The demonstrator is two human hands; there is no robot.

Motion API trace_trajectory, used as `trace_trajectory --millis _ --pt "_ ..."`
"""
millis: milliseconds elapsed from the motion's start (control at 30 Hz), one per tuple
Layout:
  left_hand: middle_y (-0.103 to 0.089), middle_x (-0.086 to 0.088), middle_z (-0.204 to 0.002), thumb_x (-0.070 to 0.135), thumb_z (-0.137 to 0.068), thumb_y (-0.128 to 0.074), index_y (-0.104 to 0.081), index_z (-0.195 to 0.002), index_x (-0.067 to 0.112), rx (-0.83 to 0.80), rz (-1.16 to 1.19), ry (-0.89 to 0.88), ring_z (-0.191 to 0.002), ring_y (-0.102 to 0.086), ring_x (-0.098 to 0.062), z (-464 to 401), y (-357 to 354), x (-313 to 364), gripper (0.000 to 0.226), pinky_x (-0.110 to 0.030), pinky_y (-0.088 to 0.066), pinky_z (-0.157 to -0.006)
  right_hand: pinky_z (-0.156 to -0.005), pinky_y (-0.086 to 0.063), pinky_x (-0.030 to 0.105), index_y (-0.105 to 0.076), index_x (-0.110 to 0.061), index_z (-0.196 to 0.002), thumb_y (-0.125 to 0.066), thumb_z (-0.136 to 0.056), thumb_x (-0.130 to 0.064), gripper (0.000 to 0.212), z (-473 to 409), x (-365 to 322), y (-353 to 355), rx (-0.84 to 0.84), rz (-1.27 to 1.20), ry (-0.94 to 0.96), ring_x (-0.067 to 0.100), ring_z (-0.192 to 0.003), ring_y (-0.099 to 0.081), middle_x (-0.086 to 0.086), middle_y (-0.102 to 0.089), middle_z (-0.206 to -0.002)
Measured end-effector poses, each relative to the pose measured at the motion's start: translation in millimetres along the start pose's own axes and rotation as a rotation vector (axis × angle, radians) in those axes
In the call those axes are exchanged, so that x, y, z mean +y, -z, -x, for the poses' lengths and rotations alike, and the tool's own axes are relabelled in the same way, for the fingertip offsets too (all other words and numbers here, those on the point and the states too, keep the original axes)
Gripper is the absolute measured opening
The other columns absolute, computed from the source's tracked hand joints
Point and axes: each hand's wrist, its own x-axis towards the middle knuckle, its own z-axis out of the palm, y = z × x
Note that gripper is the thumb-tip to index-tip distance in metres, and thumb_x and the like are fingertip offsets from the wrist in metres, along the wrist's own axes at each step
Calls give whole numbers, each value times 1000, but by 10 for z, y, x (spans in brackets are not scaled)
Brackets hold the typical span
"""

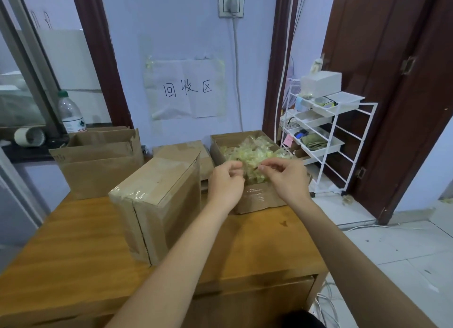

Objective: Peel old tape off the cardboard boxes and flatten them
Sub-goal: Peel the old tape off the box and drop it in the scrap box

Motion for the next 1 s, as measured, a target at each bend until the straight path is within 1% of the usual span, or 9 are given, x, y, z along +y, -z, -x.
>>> trace_trajectory --millis 67,167,333,433,567,633,733,867,1000 --pt "-70 7 -115 16 -106 -52 -68 -116 31 12 -7 -2 -107 -68 -14 -38 26 -41 24 -31 -54 -93 -75 -50 15 -83 -24 -93 -83 -86 -20 7 -89 111 -84 -53 108 13 -4 -79 -66 -17 -76 -85" --pt "-69 14 -108 31 -110 -47 -66 -108 39 11 41 -26 -101 -68 -11 12 148 -27 21 -40 -56 -98 -90 -57 29 -82 -18 -107 -79 -90 -15 17 -105 187 -184 -142 189 16 8 -96 -71 -7 -79 -101" --pt "-71 10 -108 36 -112 -41 -69 -106 36 54 117 -80 -97 -69 -11 221 372 -7 29 -43 -55 -101 -98 -58 38 -81 -19 -111 -72 -95 -15 19 22 108 -200 -76 95 -3 5 -102 -70 -10 -78 -105" --pt "-71 15 -109 38 -111 -42 -70 -117 31 32 83 -183 -101 -67 -3 418 503 57 29 -43 -54 -101 -96 -58 37 -81 -22 -110 -71 -96 -18 19 154 -37 -224 -36 60 17 2 -101 -69 -15 -77 -103" --pt "-68 15 -121 31 -108 -54 -66 -128 29 -20 68 -406 -119 -63 -4 870 836 179 24 -25 -52 -101 -91 -54 22 -80 -22 -113 -69 -98 -15 20 400 -369 -295 -85 -24 110 -4 -99 -66 -20 -74 -104" --pt "-68 10 -124 22 -105 -57 -67 -129 23 58 20 -543 -123 -62 -12 1043 1079 153 25 -25 -51 -100 -86 -52 17 -79 -21 -114 -69 -98 -13 20 526 -539 -350 -128 -64 157 -3 -98 -67 -17 -75 -105" --pt "-67 6 -122 14 -103 -59 -70 -123 15 244 -102 -645 -121 -62 -21 1131 1463 -52 23 -34 -52 -99 -87 -53 21 -77 -20 -119 -67 -99 -12 24 710 -807 -461 -207 -102 238 3 -103 -67 -15 -74 -109" --pt "-61 3 -128 20 -100 -63 -67 -128 16 451 -200 -547 -127 -57 -17 1138 1881 -457 29 -41 -49 -107 -99 -47 20 -74 -26 -124 -66 -101 -21 25 979 -1174 -680 -284 -103 330 3 -123 -57 -21 -66 -125" --pt "-53 9 -138 26 -102 -67 -58 -141 25 477 -198 -403 -135 -50 -12 1107 2004 -785 40 -45 -44 -113 -121 -30 34 -64 -28 -138 -64 -100 -34 38 1155 -1401 -951 -374 39 447 3 -144 -37 -14 -50 -151"
